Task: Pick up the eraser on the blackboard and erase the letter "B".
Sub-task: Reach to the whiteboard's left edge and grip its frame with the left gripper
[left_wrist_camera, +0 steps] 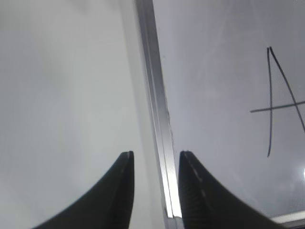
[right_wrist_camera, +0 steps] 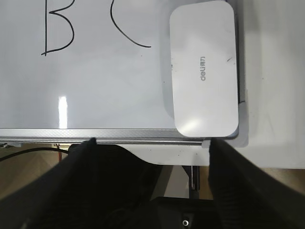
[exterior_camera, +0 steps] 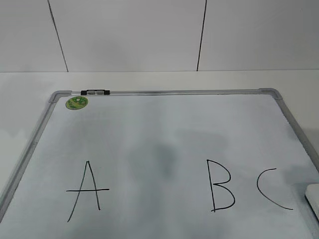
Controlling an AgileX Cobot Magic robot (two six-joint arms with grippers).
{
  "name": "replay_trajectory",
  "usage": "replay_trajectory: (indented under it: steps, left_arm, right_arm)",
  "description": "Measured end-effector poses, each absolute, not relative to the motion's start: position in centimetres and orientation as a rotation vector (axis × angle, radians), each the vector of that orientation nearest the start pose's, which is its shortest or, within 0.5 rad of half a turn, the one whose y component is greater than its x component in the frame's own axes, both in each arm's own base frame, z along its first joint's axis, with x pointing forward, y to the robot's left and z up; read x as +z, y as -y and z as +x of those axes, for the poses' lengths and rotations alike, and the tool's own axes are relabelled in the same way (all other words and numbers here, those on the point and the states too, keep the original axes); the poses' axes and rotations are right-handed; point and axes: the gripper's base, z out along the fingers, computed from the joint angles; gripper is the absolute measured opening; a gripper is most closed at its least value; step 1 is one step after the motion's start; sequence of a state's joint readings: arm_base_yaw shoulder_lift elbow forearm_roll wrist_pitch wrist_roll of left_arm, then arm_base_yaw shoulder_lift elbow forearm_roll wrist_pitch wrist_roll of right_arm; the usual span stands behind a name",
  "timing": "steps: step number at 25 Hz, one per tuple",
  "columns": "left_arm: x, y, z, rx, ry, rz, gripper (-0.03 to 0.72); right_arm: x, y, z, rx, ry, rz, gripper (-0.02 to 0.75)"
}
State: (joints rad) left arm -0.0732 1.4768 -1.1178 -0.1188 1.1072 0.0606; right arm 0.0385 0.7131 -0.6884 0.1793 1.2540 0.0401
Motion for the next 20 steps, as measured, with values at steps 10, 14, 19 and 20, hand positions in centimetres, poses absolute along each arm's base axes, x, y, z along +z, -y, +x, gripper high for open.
replay_trajectory:
  steps: [10,14,19,20]
  left_arm:
    - [20.1,3.7,35.1,-0.127,-3.015,0.169,0.237]
    - [18.1,4.6,36.0,-0.127,-3.044,0.197,0.235]
    - [16.5,4.8,36.3,-0.126,-3.084,0.207,0.234]
    - [16.2,4.8,36.3,-0.125,-3.09,0.207,0.234]
  right_arm:
    - [29.1,-1.9,9.4,0.271,-2.756,0.035,0.582]
    - [29.1,-1.9,9.4,0.271,-2.756,0.035,0.582]
    - [29.1,-1.9,9.4,0.271,-2.756,0.035,0.582]
    - [29.1,-1.9,9.4,0.271,-2.756,0.035,0.582]
